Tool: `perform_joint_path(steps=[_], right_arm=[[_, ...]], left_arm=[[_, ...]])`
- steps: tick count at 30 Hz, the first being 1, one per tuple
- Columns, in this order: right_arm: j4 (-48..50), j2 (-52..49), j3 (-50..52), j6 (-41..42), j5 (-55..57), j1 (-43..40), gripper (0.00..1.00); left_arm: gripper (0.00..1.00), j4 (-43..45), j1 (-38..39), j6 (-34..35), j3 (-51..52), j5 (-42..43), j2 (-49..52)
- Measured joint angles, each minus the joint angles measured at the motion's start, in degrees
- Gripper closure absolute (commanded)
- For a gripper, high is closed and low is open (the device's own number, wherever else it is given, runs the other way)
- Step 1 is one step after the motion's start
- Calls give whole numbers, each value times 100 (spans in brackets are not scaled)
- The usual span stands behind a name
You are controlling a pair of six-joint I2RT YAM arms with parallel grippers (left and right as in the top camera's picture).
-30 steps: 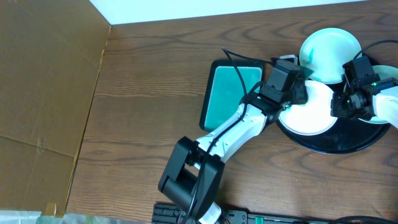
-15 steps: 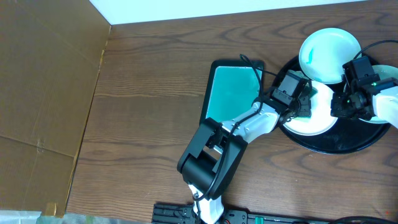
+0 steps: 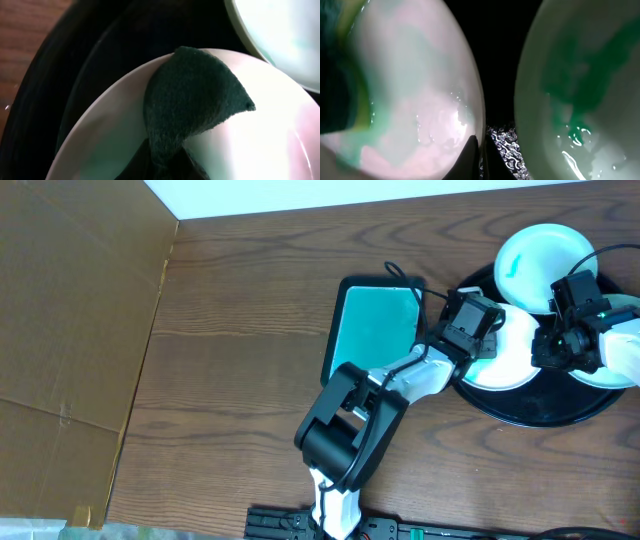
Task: Clean dirty plates on tray and stack at the side
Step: 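Scrub the plate held by the right gripper with the left-held sponge, then move the left gripper with sponge back over the water tray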
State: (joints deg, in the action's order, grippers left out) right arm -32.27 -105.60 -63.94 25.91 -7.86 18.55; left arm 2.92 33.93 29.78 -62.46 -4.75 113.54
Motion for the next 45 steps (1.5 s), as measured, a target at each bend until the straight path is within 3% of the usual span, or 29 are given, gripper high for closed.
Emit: perform_joint_path(steps=[7,14,18,27,33,38,45], right_arm=[[-2,0,0,4,0,0,99],[-2,0,0,4,0,0,99],[-2,0,0,4,0,0,99],[-2,0,-2,4,22,0,99],[-2,0,-2,4,31,0,99],[-2,0,-2,4,39,0,99],[-2,0,-2,0,42,0,99]], left_arm=[[93,-2,15,-24,-13,-131,-4],[93,-291,68,-232,63,-1029,-225],[93,-319,35,-326,140,-1073,-494],[93,170,-138,-304,142,872,-605],[93,354,-120,-289,142,1325,-247],[93,313,-83,-278,129,981,-61],[93,-188,9,-415,90,-190,-264]])
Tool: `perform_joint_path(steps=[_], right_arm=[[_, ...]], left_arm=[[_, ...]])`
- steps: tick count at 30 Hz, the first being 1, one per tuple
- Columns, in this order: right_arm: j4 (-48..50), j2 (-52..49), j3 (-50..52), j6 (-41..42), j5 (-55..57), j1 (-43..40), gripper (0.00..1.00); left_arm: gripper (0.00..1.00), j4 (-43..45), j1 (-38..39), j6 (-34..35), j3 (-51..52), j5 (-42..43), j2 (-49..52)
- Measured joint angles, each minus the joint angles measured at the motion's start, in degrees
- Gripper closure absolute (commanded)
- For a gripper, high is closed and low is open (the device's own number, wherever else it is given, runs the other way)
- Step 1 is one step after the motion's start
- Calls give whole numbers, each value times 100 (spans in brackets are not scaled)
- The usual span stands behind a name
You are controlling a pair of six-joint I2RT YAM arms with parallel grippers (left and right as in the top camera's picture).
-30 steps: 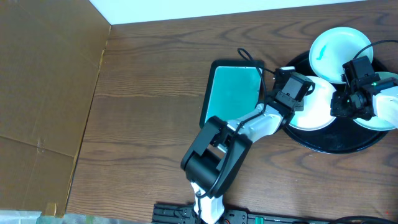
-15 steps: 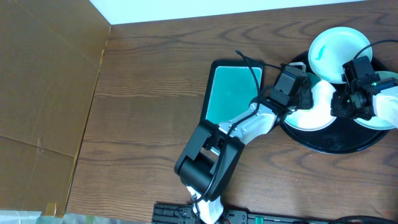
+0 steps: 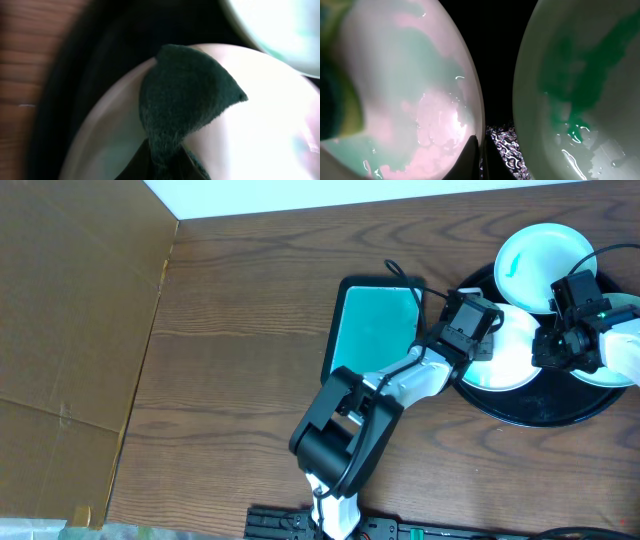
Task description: Clean dirty plates on tray and stack at the side
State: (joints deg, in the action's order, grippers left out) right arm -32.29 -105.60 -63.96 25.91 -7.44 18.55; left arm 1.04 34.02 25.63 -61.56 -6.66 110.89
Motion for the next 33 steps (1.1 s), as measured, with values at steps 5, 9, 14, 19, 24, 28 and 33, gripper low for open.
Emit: perform_joint_path(steps=[5,9,14,19,24,28,33], right_arm=[[0,0,0,-55,0,0,99],[9,0,0,-138,0,0,99],[9,0,-2,-212,4,0,99],[0,48,-11,-455,90,33,99],[-46,317,-70,-833,267,136,99],[-48,704,-138,-1069,553,367,99],[-227,1154,-221,-1182,892,592,82]], left_arm=[[93,-201,-59,-214,76,-509,-437],[93,-262,-153,-304,79,-396,-1021],[93,-507,-151,-326,79,55,-1539],[93,-903,-365,-341,79,221,-2153],[93,-1416,-1040,-341,79,238,-2848],[93,-1825,-1528,-343,79,223,-3003],[93,-2166,-1805,-341,79,223,-2994]])
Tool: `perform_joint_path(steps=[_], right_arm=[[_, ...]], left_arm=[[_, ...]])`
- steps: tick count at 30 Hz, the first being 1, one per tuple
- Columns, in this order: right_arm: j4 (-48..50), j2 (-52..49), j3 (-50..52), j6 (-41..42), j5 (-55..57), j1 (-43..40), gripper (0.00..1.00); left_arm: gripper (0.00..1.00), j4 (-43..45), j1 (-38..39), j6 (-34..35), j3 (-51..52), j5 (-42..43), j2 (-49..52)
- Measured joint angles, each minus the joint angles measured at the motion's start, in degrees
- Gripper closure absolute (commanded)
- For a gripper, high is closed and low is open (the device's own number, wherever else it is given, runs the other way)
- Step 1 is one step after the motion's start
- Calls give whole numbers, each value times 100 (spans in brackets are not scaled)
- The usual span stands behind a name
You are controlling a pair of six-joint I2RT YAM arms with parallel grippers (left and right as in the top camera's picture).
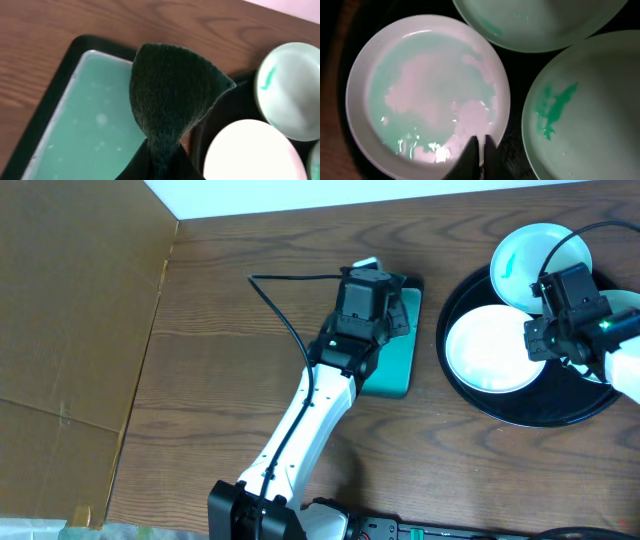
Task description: Clean dirty plates on tray and stack at the side
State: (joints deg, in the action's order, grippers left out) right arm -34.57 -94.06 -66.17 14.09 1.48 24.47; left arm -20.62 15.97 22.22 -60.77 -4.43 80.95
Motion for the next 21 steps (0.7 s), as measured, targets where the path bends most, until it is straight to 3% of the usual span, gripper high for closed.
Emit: perform_joint_path(steps=[4,15,21], right_arm=[[-256,0,-26,284,107,13,62],[-214,-1198,-26,1121,2,13,65],[-4,-1311,-26,1250,-39,13,62]], left_arm=[[93,-2,-28,0,0,2,0],[93,-2,-28,0,0,4,0],[93,-4,-28,0,0,4,0]])
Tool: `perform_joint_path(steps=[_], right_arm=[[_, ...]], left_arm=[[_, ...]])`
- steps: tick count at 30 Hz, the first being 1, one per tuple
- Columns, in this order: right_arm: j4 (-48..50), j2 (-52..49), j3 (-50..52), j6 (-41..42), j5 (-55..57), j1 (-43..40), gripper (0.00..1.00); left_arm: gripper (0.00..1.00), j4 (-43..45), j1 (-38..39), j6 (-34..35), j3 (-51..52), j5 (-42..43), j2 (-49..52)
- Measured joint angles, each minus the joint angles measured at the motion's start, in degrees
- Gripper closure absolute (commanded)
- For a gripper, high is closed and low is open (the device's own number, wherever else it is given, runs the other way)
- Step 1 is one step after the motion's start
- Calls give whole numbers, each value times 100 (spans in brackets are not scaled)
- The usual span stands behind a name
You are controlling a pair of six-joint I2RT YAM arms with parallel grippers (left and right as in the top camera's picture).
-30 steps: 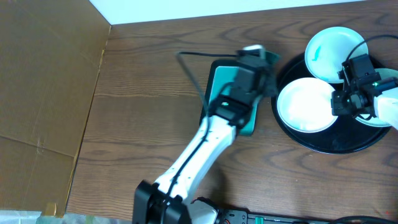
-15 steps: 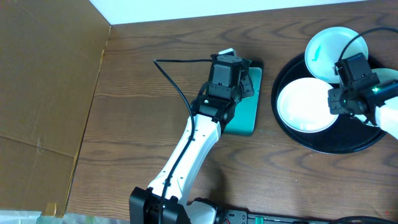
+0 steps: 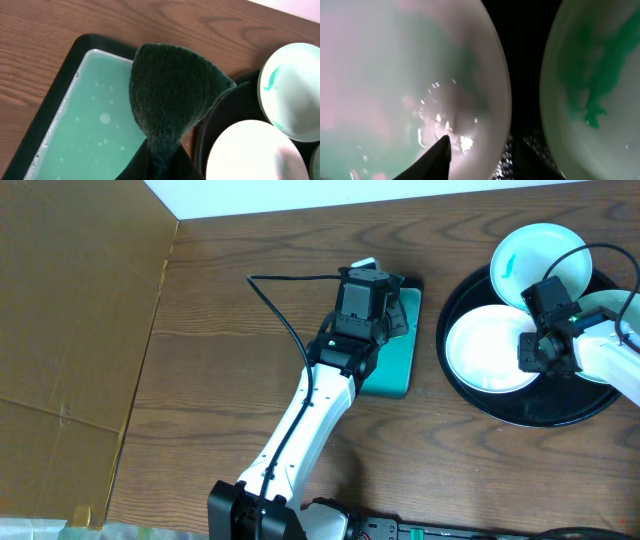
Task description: Clean dirty plates on tray and stack at the side
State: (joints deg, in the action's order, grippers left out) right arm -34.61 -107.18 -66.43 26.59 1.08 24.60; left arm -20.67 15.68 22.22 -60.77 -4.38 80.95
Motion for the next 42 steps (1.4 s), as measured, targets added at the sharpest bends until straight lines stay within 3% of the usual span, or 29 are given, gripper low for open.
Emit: perform_joint_path(steps=[12,13,15,16,31,42], right_arm=[[516,-264,-17,4,125,-205,66],[542,-269,-17,4,122,-225,70],[616,-273,-17,2,109,-251,94],[675,-291,-17,-2,107,-262,99],[804,50,-26,-457,48,-262,99],[730,1641,-24,-1810,1574,328,99]], left_arm=[[93,2,0,0,0,0,0],[93,2,0,0,0,-2,0],[93,2,0,0,0,0,0],[93,2,0,0,0,0,0],[92,2,0,-2,0,0,0],[92,4,0,-2,0,0,0]])
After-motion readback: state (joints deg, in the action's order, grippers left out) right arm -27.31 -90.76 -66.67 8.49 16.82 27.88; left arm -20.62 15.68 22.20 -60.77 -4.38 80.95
